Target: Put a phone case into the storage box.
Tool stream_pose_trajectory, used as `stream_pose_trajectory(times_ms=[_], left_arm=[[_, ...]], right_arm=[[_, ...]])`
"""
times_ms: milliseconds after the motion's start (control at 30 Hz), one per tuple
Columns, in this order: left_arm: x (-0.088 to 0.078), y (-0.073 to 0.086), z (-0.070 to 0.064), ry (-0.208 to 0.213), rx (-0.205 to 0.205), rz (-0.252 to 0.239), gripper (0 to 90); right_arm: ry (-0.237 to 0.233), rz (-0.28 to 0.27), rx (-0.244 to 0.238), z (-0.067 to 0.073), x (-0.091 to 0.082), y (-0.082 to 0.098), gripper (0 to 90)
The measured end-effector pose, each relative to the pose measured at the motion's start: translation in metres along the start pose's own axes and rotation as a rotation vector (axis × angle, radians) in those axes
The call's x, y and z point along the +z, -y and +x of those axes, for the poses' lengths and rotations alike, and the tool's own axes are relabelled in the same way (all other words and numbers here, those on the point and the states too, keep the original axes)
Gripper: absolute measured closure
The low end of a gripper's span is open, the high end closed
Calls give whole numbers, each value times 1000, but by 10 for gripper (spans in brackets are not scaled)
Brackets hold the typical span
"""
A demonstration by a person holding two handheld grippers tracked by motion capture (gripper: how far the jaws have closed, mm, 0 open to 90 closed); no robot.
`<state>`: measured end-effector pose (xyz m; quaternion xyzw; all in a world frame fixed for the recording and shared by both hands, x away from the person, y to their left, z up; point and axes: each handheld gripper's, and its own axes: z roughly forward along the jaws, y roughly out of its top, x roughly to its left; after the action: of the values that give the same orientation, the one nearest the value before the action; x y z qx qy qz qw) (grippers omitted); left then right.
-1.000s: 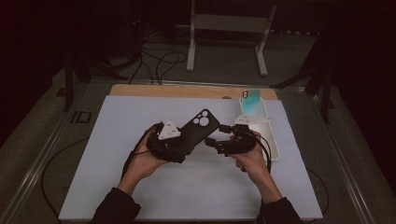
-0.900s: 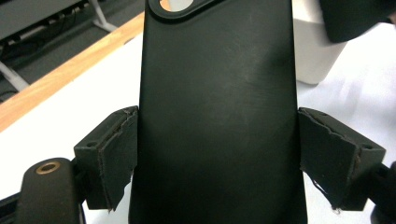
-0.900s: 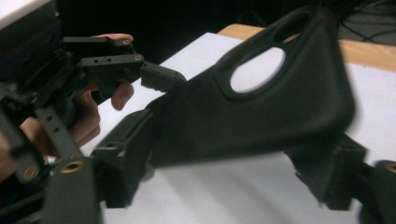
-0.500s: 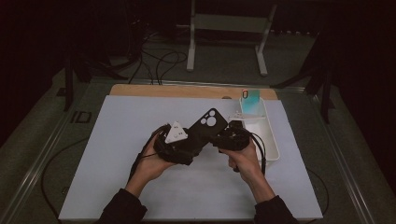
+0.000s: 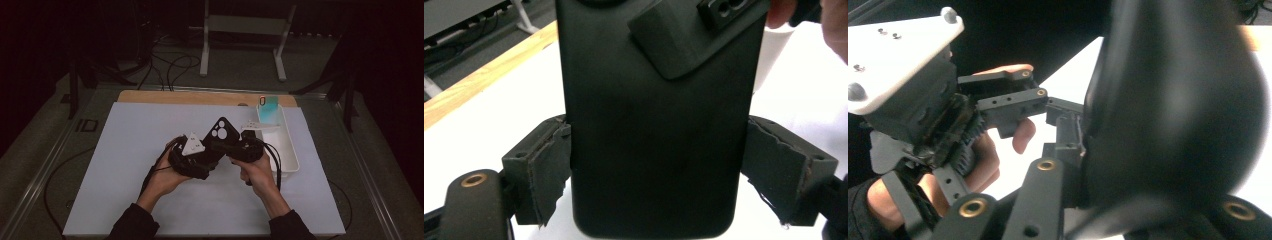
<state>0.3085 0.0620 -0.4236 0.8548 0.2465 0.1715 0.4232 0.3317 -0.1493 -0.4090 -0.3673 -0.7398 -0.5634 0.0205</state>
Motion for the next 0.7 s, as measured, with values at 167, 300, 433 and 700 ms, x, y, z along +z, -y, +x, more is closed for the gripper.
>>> stream_pose_trajectory(times_ms=[167,300,433,700], left_arm=[[-1,2,4,8,-27,0,155],[-3,3,6,16,-36,-11,148],[-6,4,9,29,-53,-23,119],[-13,8,16,38,-75,-29,57]], right_arm=[[13,11,-36,3,2,1,874],[15,6,-38,3,1,0,875],[25,8,-51,4,-1,0,873],[31,8,-60,3,-5,-2,871]])
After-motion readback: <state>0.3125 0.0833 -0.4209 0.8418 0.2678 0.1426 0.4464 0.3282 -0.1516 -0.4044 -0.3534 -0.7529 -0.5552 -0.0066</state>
